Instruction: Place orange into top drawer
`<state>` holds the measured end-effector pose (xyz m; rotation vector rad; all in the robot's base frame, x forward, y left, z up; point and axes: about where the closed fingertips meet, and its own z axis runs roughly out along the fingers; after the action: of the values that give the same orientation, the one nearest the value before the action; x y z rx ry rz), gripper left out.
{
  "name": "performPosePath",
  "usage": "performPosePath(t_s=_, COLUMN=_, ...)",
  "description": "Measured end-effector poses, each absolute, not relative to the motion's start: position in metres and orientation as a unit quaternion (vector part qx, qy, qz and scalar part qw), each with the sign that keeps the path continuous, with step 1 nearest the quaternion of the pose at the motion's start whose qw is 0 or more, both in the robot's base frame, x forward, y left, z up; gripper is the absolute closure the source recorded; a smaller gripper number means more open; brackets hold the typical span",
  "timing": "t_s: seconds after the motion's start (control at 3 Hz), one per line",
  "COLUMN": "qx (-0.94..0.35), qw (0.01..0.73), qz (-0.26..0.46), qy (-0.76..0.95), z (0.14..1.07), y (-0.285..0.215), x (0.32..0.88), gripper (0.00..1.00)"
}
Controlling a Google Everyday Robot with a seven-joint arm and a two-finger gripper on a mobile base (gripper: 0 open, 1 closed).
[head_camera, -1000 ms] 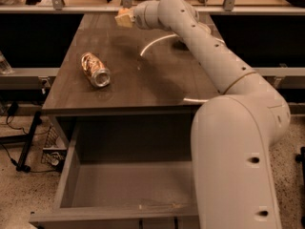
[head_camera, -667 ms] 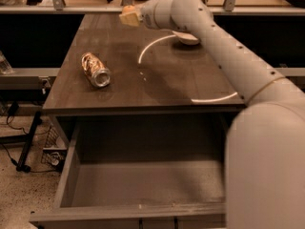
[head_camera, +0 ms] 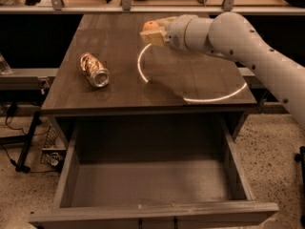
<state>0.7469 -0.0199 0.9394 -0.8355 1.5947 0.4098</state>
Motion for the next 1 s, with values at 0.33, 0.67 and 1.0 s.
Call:
performPosePath(t_s=0.33, qx=-0.365, qw=0.607, qz=0.165, qy=0.686, z=0.937, y=-0.05, x=0.705, gripper=1.0)
performPosePath(t_s=0.67, qx=-0.347, qw=0.629, qz=0.159, qy=0.677, z=0.945, y=-0.088, x=0.68, gripper=1.0)
performPosePath(t_s=1.0, qx=-0.352, qw=0.627, qz=0.159, qy=0.677, z=0.945, y=-0.089, x=0.678, gripper=1.0)
